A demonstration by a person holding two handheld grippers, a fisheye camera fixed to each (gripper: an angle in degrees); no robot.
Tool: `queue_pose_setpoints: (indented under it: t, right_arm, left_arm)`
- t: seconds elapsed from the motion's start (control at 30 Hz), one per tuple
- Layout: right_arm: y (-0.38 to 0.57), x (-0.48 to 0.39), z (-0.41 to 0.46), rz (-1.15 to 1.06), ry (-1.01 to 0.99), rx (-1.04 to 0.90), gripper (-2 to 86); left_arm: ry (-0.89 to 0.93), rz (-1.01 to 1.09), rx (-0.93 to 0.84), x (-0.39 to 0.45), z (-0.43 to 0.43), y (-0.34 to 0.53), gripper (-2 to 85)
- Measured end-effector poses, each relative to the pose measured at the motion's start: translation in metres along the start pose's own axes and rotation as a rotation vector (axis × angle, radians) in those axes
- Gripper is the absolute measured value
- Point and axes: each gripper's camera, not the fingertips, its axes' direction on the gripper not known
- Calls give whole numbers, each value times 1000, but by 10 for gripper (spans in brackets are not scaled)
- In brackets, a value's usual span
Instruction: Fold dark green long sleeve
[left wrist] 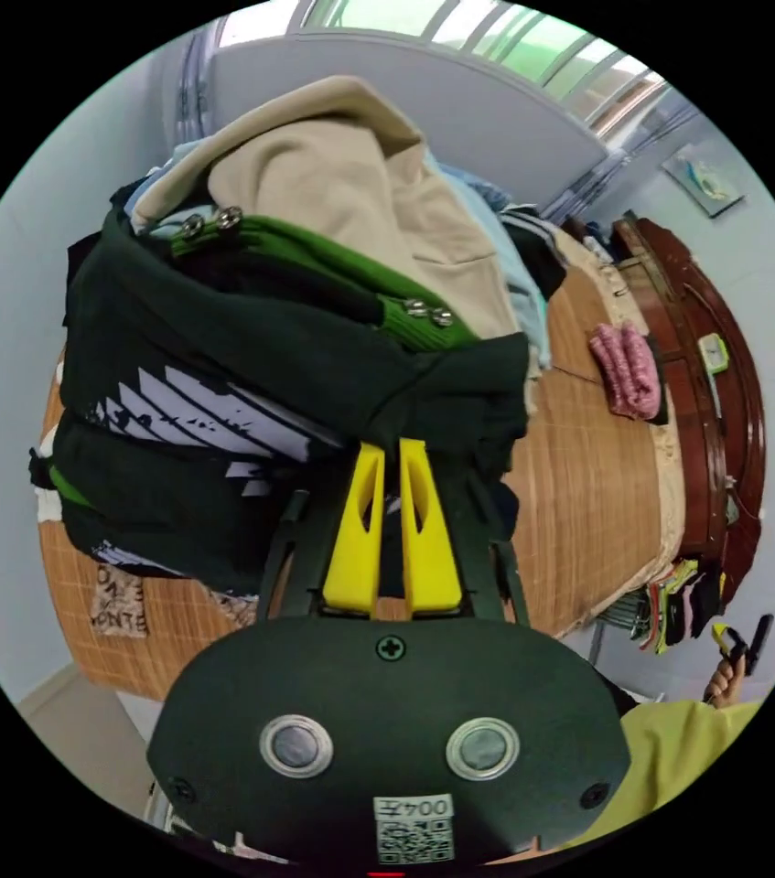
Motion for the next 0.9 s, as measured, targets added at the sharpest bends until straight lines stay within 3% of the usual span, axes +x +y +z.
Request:
queue_pose_setpoints:
  t: [0.13, 0.23, 0.43, 0.7, 0.77, 0.9]
  right_arm:
    - [-2, -9, 13, -52, -90, -7, -5]
    - [-12, -12, 26, -88, -224, -45, 4]
    - [-26, -38, 50, -232, -462, -148, 112]
    - [-7, -114, 40, -704, -404, -108, 196]
    - [2, -129, 35, -818, -491, -124, 189]
    - [0, -131, 23, -807, -746, -158, 173]
  left_arm:
    - [304, 5, 155, 6, -39, 69, 37]
    - [411, 31, 213, 23, -77, 122, 35]
    - [704, 2, 338, 46, -141, 178, 35]
    - [818, 119, 372, 89, -207, 168, 35]
    - [812, 171, 384, 98, -220, 172, 36]
    - [812, 171, 391, 99, -220, 180, 35]
